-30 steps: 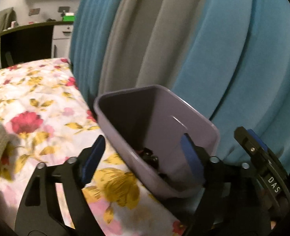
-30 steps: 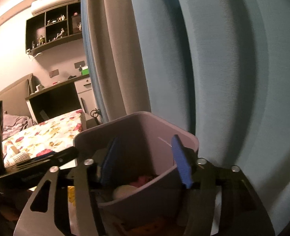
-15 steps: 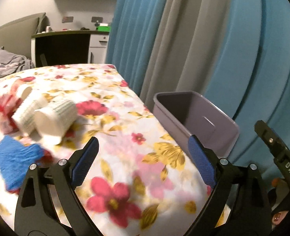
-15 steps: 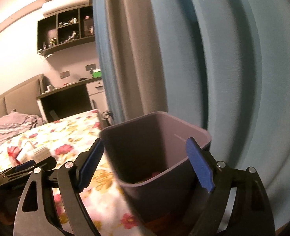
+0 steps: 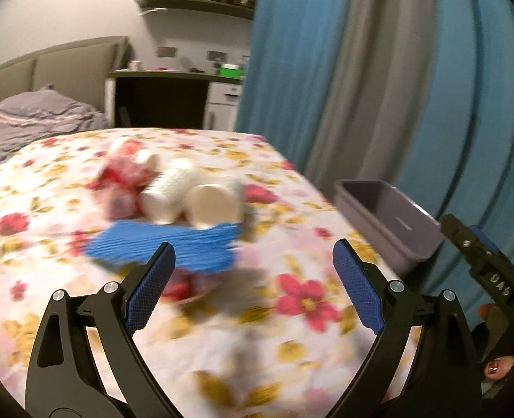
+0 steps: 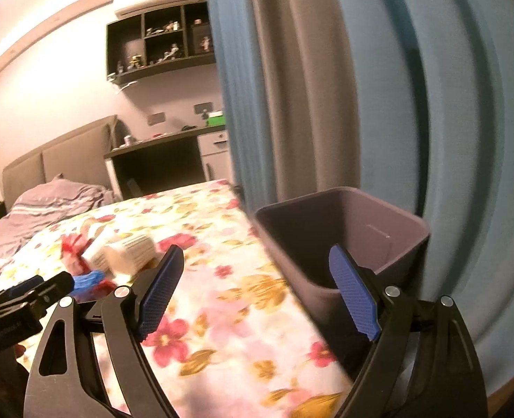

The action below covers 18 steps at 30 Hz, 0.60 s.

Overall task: Collect trash
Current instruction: 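Withdraw both open tools from the bin back to the trash on the bed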

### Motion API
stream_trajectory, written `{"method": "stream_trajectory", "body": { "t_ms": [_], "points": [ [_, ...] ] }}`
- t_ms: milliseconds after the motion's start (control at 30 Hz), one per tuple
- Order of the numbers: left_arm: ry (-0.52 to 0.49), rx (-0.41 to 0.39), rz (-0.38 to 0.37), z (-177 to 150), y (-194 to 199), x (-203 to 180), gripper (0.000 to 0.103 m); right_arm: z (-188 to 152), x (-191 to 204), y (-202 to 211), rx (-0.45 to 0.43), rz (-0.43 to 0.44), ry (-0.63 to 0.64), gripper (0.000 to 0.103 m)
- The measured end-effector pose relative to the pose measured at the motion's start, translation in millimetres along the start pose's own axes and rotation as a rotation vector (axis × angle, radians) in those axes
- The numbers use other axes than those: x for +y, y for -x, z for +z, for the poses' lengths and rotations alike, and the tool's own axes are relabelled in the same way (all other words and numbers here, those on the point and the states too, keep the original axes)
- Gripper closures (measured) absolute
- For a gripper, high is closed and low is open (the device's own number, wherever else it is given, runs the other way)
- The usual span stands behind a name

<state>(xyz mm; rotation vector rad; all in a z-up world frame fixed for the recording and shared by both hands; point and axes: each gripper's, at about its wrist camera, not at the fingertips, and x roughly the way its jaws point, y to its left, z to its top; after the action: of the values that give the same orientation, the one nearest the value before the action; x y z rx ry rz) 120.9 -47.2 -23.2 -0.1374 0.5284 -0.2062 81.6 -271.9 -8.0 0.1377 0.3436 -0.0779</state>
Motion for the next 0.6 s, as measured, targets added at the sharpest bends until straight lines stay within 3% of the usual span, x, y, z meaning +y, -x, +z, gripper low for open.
{"method": "stream_trajectory", "body": {
  "t_ms": [300,600],
  "points": [
    [0.098,-0.018,0.132,-9,31,71,0.013,-9,52,2,0.032,0.086,0.052,0.02],
    [0.127,0.001,0.16,-15,39,105,0.013,-22,89,-2,0.074,0.145,0.086,0.02]
  ]
}}
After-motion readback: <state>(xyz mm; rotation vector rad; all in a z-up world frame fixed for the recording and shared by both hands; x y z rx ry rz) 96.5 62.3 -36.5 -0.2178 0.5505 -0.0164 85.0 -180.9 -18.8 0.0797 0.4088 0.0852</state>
